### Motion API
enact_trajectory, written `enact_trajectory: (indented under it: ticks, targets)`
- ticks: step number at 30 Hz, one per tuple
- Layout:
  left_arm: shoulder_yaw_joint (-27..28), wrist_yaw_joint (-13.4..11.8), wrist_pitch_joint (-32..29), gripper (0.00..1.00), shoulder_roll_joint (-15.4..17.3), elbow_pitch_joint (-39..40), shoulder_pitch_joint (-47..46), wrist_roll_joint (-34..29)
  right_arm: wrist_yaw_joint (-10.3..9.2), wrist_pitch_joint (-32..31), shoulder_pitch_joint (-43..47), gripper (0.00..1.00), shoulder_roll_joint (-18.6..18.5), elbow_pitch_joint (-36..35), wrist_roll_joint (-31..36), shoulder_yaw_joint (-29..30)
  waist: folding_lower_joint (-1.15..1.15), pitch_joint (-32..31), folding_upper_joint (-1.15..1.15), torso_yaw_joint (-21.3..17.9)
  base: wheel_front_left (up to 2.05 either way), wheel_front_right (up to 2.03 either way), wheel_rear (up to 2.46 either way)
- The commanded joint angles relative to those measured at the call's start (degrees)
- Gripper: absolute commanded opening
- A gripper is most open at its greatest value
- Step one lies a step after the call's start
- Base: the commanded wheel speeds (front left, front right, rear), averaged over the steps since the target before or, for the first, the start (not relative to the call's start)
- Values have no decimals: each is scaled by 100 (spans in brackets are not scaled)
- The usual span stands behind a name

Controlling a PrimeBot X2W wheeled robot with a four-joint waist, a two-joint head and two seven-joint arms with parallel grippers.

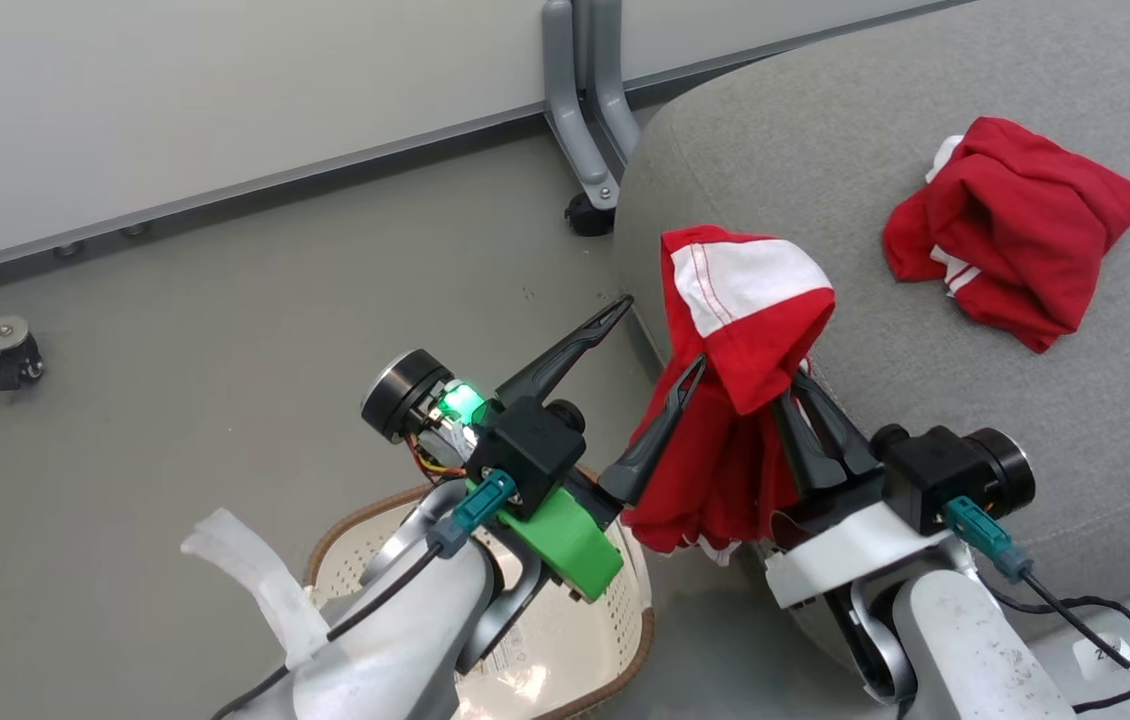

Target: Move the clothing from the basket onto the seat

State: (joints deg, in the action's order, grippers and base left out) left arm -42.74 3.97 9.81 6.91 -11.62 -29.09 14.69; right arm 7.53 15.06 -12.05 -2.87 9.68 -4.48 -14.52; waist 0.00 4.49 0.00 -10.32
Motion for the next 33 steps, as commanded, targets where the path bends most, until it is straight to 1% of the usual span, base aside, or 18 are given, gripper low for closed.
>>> enact_trajectory:
  ticks: [1,16,20,28,33]
  targets:
    - [-12,-15,-19,100,70,13,-16,23,-9,17,-13,0,-3,-67,-58,62,0,148,0,-289,0,0,0]
    - [-196,36,-205,100,269,171,-108,-11,-8,16,237,0,3,-480,-273,703,0,578,0,-1713,0,0,0]
    - [-240,37,-290,100,341,236,-93,10,-8,17,319,0,2,-595,-371,777,0,699,0,-2083,0,0,0]
    - [-531,210,-426,100,349,233,-331,91,-8,16,505,0,-1,-974,-575,1228,0,1042,0,-2213,0,0,0]
    - [-702,274,-396,100,350,107,-483,146,-8,17,573,0,1,-1105,-702,1342,0,1222,0,-2235,1,1,1]
